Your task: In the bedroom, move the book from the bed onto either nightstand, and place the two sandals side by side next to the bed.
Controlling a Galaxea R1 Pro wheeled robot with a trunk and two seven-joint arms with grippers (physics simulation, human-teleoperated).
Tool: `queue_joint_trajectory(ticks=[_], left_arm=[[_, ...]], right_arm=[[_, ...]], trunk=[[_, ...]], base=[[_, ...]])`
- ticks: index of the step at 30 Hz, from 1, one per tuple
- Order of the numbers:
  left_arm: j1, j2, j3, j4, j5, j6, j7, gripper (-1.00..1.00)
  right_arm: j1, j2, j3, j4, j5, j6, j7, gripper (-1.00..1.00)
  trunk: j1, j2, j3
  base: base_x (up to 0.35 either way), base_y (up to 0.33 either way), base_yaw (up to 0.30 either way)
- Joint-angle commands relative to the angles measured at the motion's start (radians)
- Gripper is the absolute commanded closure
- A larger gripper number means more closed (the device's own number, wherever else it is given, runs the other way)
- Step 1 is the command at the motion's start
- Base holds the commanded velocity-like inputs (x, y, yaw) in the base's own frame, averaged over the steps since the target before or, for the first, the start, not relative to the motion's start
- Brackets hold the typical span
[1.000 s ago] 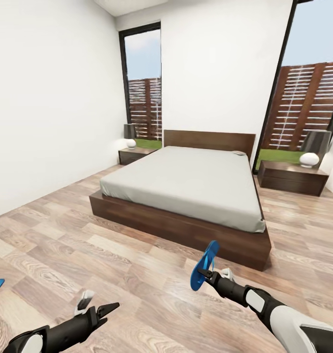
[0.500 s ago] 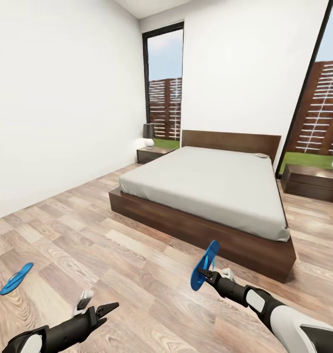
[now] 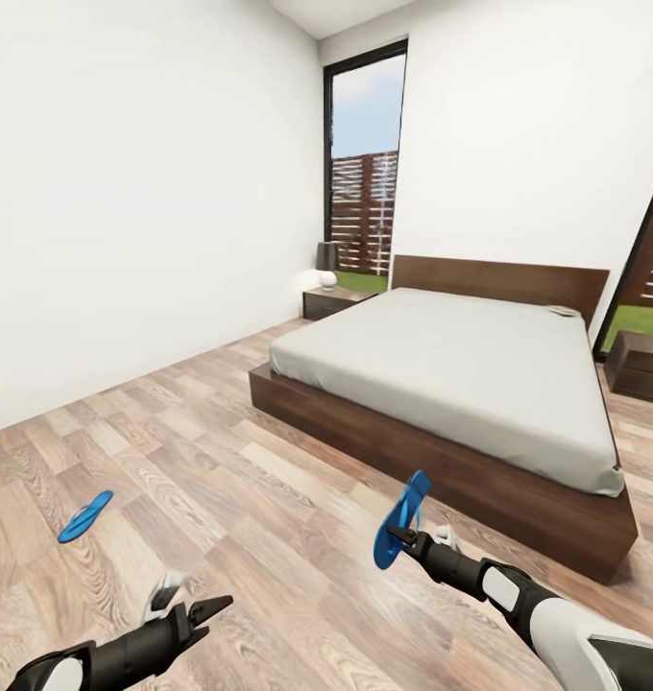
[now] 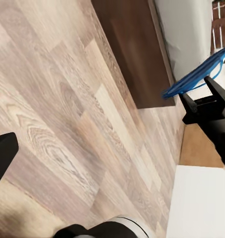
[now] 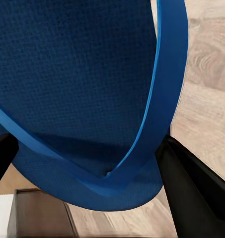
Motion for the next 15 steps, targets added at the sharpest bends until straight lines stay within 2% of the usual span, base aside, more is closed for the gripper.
queue_joint_trajectory(ticks=[1, 15], left_arm=[[-0.001, 0.000, 0.002, 0.003, -0.001, 0.005, -0.004, -1.00], [-0.001, 0.000, 0.003, 0.016, -0.001, 0.004, -0.004, -1.00]], right_arm=[[0.000, 0.000, -0.011, -0.001, -0.001, 0.010, 0.004, 1.00], [0.000, 0.000, -0.011, -0.001, -0.002, 0.010, 0.005, 1.00]], trunk=[[0.000, 0.000, -0.001], [0.000, 0.000, -0.001]], base=[[0.000, 0.000, 0.248], [0.000, 0.000, 0.247]])
